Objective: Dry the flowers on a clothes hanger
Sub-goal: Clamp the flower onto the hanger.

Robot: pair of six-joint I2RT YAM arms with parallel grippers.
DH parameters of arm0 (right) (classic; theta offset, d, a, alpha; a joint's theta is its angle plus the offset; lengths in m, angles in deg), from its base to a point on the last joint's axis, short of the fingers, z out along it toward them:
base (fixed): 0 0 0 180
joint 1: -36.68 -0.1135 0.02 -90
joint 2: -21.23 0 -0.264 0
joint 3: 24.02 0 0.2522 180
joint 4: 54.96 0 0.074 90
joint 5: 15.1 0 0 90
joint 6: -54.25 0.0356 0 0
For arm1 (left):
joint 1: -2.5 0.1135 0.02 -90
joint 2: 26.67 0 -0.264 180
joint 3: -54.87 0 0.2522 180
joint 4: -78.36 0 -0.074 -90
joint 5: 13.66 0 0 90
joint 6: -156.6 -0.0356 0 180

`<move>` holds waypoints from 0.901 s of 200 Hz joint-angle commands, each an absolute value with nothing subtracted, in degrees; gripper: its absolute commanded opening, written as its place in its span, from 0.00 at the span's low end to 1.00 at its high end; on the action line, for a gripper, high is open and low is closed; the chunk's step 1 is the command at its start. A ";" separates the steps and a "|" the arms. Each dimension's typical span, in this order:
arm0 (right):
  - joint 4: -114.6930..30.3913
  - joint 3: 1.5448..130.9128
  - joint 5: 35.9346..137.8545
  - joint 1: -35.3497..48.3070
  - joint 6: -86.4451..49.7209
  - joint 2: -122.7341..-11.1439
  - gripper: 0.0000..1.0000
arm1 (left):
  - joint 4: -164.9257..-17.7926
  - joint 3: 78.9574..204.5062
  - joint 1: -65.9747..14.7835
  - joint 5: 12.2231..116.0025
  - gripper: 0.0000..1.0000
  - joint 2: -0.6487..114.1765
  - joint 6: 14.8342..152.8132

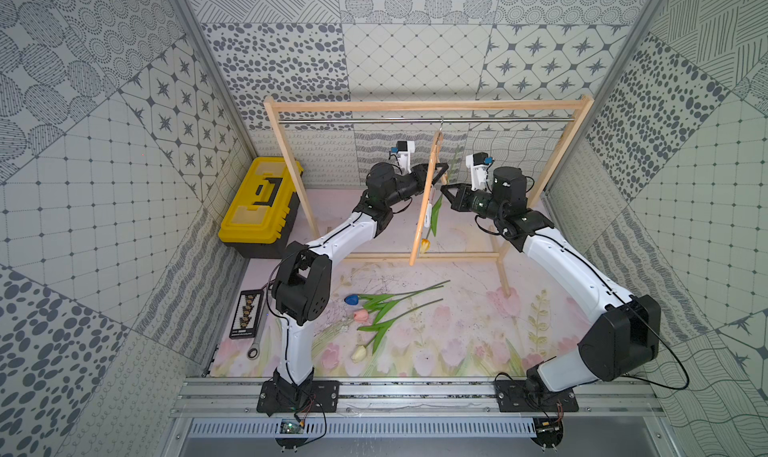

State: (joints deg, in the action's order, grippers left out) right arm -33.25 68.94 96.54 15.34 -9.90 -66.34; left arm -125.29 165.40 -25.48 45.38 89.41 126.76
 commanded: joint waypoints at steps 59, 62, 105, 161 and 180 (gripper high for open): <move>-33.22 70.01 96.66 15.24 -11.58 -66.85 0.00 | -127.55 164.96 -25.75 44.26 0.08 87.68 125.05; -33.20 70.11 96.55 15.24 -11.58 -66.84 0.00 | -127.55 164.96 -25.79 44.22 0.09 87.60 125.11; -31.98 70.35 96.19 15.24 -12.30 -66.43 0.00 | -128.56 163.45 -25.82 44.14 0.34 86.74 124.18; -31.22 70.59 96.17 15.24 -12.69 -66.32 0.00 | -128.51 163.09 -25.82 43.57 0.38 86.46 124.09; -30.77 70.77 96.08 15.24 -12.85 -66.31 0.00 | -128.59 162.62 -25.75 43.34 0.52 86.12 123.53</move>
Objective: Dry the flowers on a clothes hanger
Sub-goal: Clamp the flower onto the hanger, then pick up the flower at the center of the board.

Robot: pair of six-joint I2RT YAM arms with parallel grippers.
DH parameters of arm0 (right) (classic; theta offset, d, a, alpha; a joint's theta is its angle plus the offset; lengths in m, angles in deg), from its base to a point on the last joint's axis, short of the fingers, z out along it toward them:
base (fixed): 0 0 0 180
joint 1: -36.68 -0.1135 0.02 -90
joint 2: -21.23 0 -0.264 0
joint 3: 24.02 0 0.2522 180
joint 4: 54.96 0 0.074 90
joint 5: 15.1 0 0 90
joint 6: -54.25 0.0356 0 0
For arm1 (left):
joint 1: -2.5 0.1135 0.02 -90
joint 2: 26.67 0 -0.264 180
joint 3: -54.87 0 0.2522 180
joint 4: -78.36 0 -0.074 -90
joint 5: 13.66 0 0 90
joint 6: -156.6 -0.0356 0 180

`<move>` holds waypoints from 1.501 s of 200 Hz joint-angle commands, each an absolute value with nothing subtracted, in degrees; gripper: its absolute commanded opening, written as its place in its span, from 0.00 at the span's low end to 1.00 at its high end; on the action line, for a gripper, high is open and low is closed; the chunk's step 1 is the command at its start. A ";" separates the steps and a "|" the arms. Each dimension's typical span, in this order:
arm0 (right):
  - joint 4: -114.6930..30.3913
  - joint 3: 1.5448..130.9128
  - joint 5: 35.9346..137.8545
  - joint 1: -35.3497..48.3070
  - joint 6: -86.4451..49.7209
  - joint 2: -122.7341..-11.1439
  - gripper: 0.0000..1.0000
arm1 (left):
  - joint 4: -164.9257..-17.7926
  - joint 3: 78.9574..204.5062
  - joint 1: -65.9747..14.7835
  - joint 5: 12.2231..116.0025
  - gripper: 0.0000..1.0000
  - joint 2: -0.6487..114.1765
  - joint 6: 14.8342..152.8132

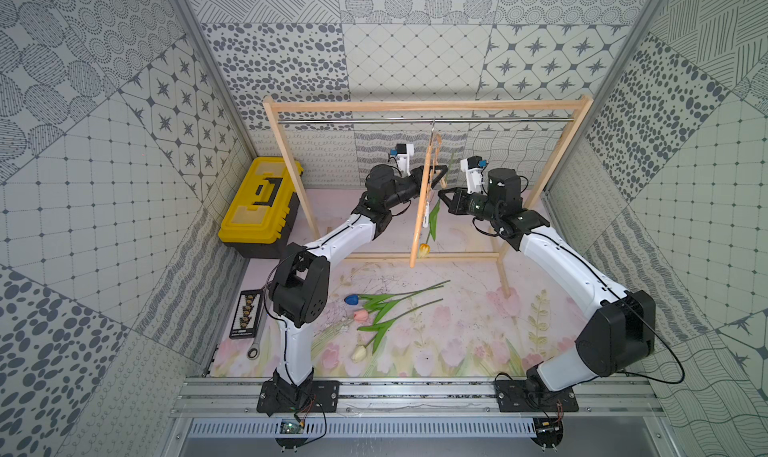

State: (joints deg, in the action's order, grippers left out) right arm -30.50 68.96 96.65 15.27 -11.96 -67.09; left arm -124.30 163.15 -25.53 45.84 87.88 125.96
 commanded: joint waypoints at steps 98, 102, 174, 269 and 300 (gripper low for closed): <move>-30.48 68.16 94.59 15.24 -13.49 -64.52 0.27 | -127.36 155.73 -24.29 44.80 0.73 82.05 120.52; -30.41 68.02 94.52 15.24 -13.55 -64.42 0.29 | -127.17 155.49 -24.14 44.87 0.74 81.73 120.38; -28.73 62.92 92.17 14.82 -13.72 -57.51 0.38 | -120.97 149.90 -22.49 47.25 0.86 75.05 113.43; -22.36 63.05 89.33 7.46 -8.99 -50.51 0.37 | -102.56 146.30 -21.75 52.41 0.96 66.30 100.80; -19.88 62.82 86.87 7.39 -8.85 -49.64 0.37 | -97.50 142.80 -21.74 57.92 0.99 62.41 95.60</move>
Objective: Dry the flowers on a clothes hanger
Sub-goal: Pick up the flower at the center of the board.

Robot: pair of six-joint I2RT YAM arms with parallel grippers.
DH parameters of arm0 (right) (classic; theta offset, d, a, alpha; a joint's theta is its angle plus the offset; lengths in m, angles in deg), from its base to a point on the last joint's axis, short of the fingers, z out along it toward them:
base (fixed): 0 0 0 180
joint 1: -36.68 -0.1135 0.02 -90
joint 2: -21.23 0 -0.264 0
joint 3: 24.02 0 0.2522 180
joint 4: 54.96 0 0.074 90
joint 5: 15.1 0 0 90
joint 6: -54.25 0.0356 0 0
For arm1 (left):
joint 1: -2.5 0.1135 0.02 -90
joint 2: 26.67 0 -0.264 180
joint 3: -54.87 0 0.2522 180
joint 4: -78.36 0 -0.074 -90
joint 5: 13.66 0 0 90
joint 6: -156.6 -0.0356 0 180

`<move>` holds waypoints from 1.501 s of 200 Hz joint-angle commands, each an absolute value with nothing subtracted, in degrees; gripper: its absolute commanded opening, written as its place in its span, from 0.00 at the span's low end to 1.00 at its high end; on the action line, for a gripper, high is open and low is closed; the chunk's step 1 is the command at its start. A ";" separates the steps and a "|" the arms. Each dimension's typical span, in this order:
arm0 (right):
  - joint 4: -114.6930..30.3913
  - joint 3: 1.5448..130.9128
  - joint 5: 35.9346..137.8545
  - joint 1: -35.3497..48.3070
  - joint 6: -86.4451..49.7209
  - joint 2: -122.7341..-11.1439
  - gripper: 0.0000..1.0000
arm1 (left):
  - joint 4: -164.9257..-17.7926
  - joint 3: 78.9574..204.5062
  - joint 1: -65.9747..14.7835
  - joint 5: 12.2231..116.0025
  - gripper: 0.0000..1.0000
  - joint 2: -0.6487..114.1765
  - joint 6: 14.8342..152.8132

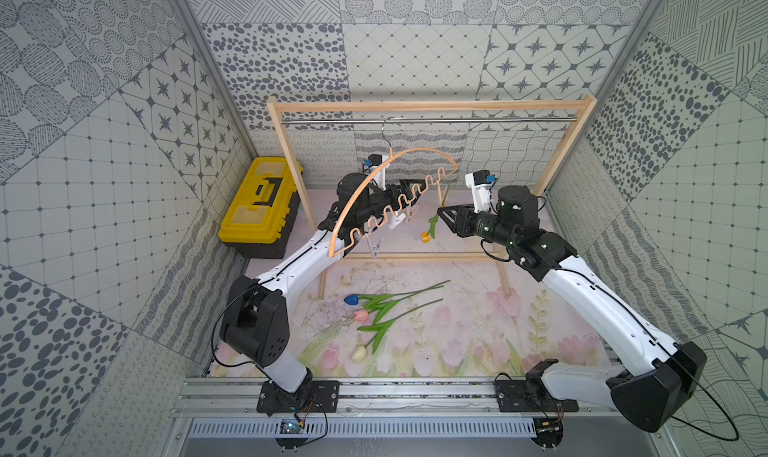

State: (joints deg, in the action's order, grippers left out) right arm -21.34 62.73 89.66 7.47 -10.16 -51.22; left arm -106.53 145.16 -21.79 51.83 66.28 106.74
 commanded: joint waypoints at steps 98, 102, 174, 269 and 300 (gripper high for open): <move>-17.41 54.93 82.92 5.11 -4.86 -44.64 0.36 | -87.17 138.06 -24.09 74.34 0.99 57.81 86.14; -17.36 54.49 82.75 4.90 -4.66 -44.38 0.36 | -87.01 137.80 -24.12 75.43 0.99 57.66 86.00; -10.68 49.35 79.43 4.42 -0.90 -40.60 0.36 | -79.75 131.76 -25.00 88.58 0.96 51.55 85.90; -8.10 43.61 75.87 5.01 3.83 -39.34 0.32 | -59.83 121.80 -33.04 99.96 0.71 41.68 90.66; -6.09 43.90 76.51 7.58 4.31 -39.35 0.32 | -53.98 121.82 -40.97 98.10 0.47 42.72 90.35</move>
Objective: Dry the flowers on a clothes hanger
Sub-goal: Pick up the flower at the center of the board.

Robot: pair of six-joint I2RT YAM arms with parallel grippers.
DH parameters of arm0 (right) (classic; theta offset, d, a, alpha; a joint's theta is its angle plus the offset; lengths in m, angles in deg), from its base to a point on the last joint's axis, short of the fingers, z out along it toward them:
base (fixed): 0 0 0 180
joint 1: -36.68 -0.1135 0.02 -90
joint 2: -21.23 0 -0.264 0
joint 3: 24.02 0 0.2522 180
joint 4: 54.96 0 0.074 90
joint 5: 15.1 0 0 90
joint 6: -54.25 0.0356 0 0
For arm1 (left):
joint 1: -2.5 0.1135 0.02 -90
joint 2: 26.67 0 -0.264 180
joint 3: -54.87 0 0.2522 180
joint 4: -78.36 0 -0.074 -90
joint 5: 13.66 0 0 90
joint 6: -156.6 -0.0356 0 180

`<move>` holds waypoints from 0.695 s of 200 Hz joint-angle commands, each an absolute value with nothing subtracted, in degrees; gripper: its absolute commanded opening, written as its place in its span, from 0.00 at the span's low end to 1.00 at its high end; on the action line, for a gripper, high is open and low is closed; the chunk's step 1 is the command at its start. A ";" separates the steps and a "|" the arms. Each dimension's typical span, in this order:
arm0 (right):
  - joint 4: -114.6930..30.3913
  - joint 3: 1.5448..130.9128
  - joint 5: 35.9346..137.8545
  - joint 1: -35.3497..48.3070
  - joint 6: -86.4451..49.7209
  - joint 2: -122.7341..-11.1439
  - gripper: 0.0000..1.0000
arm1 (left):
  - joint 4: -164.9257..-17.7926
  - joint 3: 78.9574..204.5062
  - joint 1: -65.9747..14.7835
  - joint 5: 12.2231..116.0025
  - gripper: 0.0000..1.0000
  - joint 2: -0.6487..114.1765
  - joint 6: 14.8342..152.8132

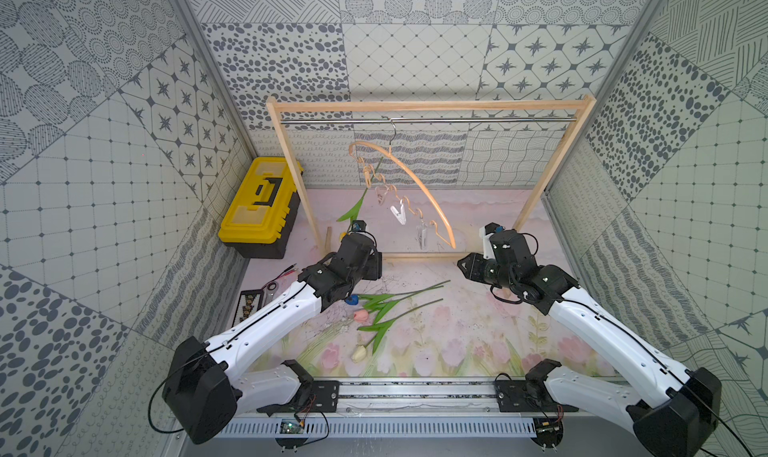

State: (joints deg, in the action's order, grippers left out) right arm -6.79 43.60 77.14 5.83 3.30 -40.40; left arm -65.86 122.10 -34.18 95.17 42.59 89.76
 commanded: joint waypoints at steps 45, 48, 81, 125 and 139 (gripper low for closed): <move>-5.30 43.27 77.37 9.49 5.28 -39.11 0.31 | -53.97 122.33 -48.05 84.42 0.28 51.62 87.00; -5.26 43.19 77.16 9.45 5.44 -39.12 0.31 | -54.13 122.64 -48.39 83.56 0.27 52.62 86.67; -4.29 42.39 76.39 9.95 6.30 -38.03 0.31 | -55.42 126.00 -50.72 76.47 0.26 62.12 84.37; -2.66 41.87 76.12 10.54 6.09 -36.26 0.31 | -55.47 128.51 -51.41 73.68 0.34 68.74 82.66; -2.62 41.65 76.28 10.75 6.22 -35.91 0.31 | -54.67 129.17 -51.46 75.30 0.35 70.44 82.17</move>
